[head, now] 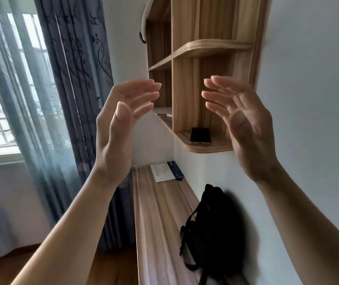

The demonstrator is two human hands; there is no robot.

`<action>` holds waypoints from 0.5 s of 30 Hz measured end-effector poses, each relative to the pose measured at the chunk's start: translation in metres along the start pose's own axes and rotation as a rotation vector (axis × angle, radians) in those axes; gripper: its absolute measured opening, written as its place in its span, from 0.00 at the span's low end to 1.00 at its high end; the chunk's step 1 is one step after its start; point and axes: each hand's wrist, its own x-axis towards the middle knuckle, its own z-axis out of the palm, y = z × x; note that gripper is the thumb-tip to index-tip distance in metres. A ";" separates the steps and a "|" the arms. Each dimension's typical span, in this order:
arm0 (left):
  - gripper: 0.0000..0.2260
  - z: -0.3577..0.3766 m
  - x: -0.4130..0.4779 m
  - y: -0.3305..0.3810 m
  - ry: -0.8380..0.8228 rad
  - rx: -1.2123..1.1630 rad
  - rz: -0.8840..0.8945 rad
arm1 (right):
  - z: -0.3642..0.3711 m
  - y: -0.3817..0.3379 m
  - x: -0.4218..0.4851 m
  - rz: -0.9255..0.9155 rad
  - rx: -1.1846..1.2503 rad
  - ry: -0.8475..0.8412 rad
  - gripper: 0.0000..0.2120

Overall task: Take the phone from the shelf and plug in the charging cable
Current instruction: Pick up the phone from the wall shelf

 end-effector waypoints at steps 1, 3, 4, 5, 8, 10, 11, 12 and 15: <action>0.14 0.008 0.007 -0.009 -0.008 -0.009 0.031 | -0.005 0.015 0.003 0.008 0.007 0.022 0.36; 0.17 0.021 0.020 -0.024 -0.074 -0.046 0.027 | -0.012 0.041 0.010 0.046 -0.027 -0.001 0.36; 0.22 0.028 0.028 -0.031 -0.070 -0.044 0.024 | -0.014 0.053 0.016 0.063 -0.055 0.015 0.37; 0.25 0.034 0.036 -0.044 -0.081 -0.047 0.006 | -0.017 0.068 0.021 0.080 -0.058 0.010 0.38; 0.26 0.044 0.051 -0.071 -0.077 -0.054 0.014 | -0.026 0.097 0.031 0.076 -0.065 0.007 0.38; 0.27 0.051 0.060 -0.090 -0.059 -0.063 0.007 | -0.029 0.117 0.038 0.092 -0.080 0.010 0.38; 0.28 0.055 0.064 -0.097 -0.060 -0.069 -0.007 | -0.031 0.126 0.040 0.096 -0.089 0.014 0.39; 0.28 0.058 0.068 -0.106 -0.061 -0.073 -0.024 | -0.033 0.135 0.042 0.095 -0.101 0.023 0.39; 0.23 0.067 0.083 -0.131 -0.073 -0.025 -0.145 | -0.035 0.162 0.046 0.116 -0.168 0.050 0.34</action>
